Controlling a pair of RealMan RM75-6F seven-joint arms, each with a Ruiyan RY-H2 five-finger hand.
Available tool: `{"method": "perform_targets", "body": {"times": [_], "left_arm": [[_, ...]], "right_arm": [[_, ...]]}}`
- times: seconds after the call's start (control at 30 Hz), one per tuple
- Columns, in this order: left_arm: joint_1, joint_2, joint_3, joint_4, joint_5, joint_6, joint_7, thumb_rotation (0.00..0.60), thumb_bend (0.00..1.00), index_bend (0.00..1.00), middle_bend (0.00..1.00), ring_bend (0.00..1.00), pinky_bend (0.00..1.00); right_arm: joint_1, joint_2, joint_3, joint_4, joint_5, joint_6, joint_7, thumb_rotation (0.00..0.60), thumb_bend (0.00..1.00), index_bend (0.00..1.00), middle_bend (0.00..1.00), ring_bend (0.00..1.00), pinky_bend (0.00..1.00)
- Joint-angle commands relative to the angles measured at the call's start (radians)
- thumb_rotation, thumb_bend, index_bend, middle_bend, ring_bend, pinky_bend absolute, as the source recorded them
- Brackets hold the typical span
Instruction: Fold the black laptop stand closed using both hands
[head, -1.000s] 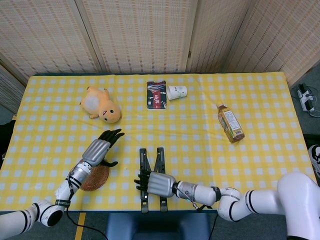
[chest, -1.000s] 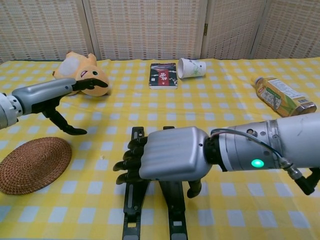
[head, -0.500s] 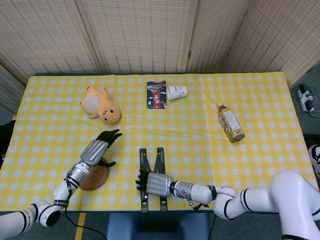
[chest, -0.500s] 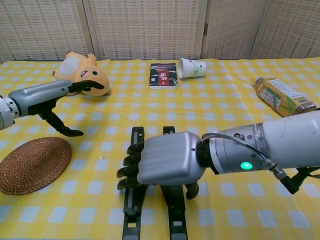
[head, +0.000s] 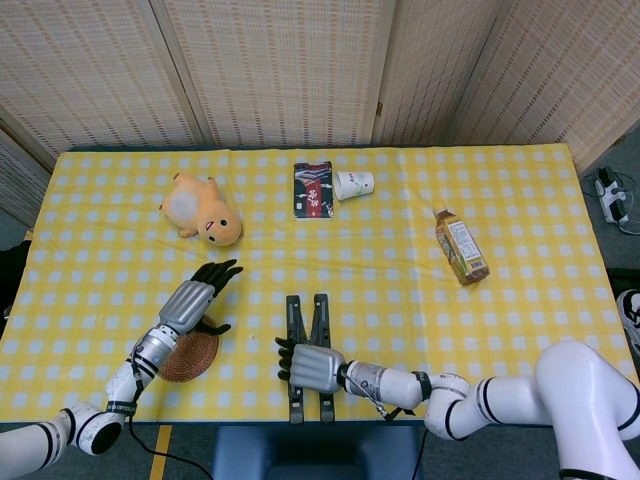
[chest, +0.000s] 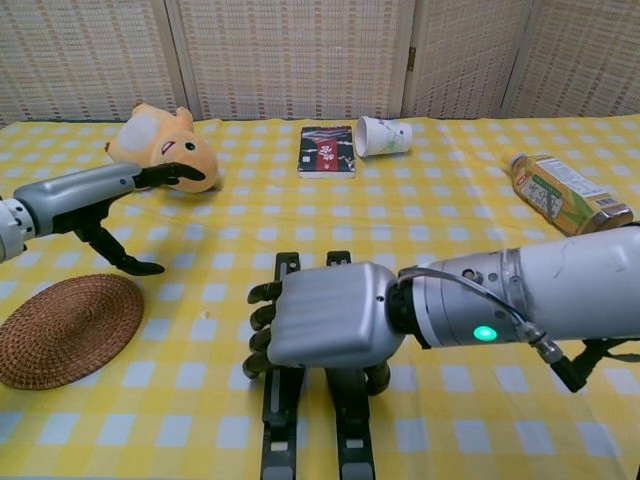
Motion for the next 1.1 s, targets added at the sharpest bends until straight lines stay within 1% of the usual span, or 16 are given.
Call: {"method": "perform_targets", "body": {"times": [0.03,0.27,0.53,0.63,0.67,0.7,0.73,0.77,0.8,0.83,0.87,0.93,1.03,1.1], "left_arm": [[0.000,0.000,0.000,-0.001,0.002,0.000,0.000,0.600,0.24,0.01,0.00,0.00,0.00],[0.000,0.002,-0.003,-0.010,0.003,0.004,0.010,0.600,0.24,0.01,0.00,0.00,0.00],[0.001,0.004,-0.008,-0.019,-0.004,0.004,0.022,0.600,0.24,0.01,0.00,0.00,0.00],[0.001,0.007,-0.010,-0.022,-0.007,0.004,0.027,0.600,0.24,0.01,0.00,0.00,0.00],[0.002,0.008,-0.011,-0.025,-0.008,0.005,0.029,0.600,0.24,0.01,0.00,0.00,0.00],[0.002,0.010,-0.012,-0.027,-0.009,0.005,0.030,0.600,0.24,0.01,0.00,0.00,0.00],[0.002,0.012,-0.013,-0.029,-0.010,0.006,0.033,0.600,0.24,0.01,0.00,0.00,0.00],[0.003,0.014,-0.014,-0.031,-0.011,0.009,0.038,0.600,0.24,0.01,0.00,0.00,0.00],[0.004,0.016,-0.015,-0.034,-0.013,0.011,0.042,0.600,0.24,0.01,0.00,0.00,0.00],[0.005,0.019,-0.016,-0.038,-0.014,0.013,0.046,0.600,0.24,0.01,0.00,0.00,0.00],[0.007,0.024,-0.018,-0.043,-0.017,0.017,0.054,0.600,0.24,0.01,0.00,0.00,0.00],[0.010,0.033,-0.022,-0.053,-0.020,0.025,0.068,0.600,0.24,0.01,0.00,0.00,0.00],[0.018,0.050,-0.028,-0.071,-0.030,0.042,0.093,0.600,0.24,0.01,0.00,0.00,0.00],[0.029,0.063,-0.032,-0.083,-0.040,0.061,0.116,0.600,0.24,0.01,0.00,0.00,0.00]], "right_arm": [[-0.005,0.004,-0.006,0.002,-0.015,0.023,0.015,0.600,0.15,0.33,0.31,0.19,0.00],[-0.013,0.014,-0.008,0.001,-0.047,0.077,0.060,0.600,0.15,0.43,0.39,0.25,0.01],[-0.020,0.007,-0.024,0.024,-0.095,0.123,0.106,0.600,0.15,0.51,0.46,0.29,0.02],[-0.025,0.006,-0.030,0.034,-0.111,0.141,0.116,0.600,0.15,0.52,0.47,0.29,0.02],[-0.027,0.007,-0.033,0.035,-0.116,0.147,0.119,0.600,0.15,0.51,0.45,0.29,0.02],[-0.029,0.009,-0.035,0.035,-0.118,0.149,0.120,0.600,0.15,0.50,0.43,0.28,0.02],[-0.031,0.012,-0.036,0.035,-0.118,0.152,0.118,0.600,0.15,0.45,0.39,0.26,0.01],[-0.037,0.017,-0.037,0.033,-0.113,0.154,0.110,0.600,0.15,0.32,0.32,0.21,0.01],[-0.041,0.022,-0.036,0.028,-0.105,0.153,0.102,0.600,0.15,0.23,0.26,0.18,0.01],[-0.048,0.026,-0.035,0.021,-0.097,0.158,0.094,0.600,0.15,0.10,0.17,0.13,0.00],[-0.060,0.032,-0.032,0.011,-0.085,0.168,0.086,0.600,0.15,0.02,0.07,0.07,0.00],[-0.080,0.043,-0.027,-0.010,-0.062,0.188,0.080,0.600,0.15,0.00,0.01,0.03,0.00],[-0.118,0.074,-0.023,-0.044,-0.038,0.237,0.070,0.600,0.15,0.00,0.00,0.02,0.00],[-0.153,0.109,-0.024,-0.068,-0.032,0.289,0.067,0.600,0.15,0.00,0.00,0.03,0.00]]}}
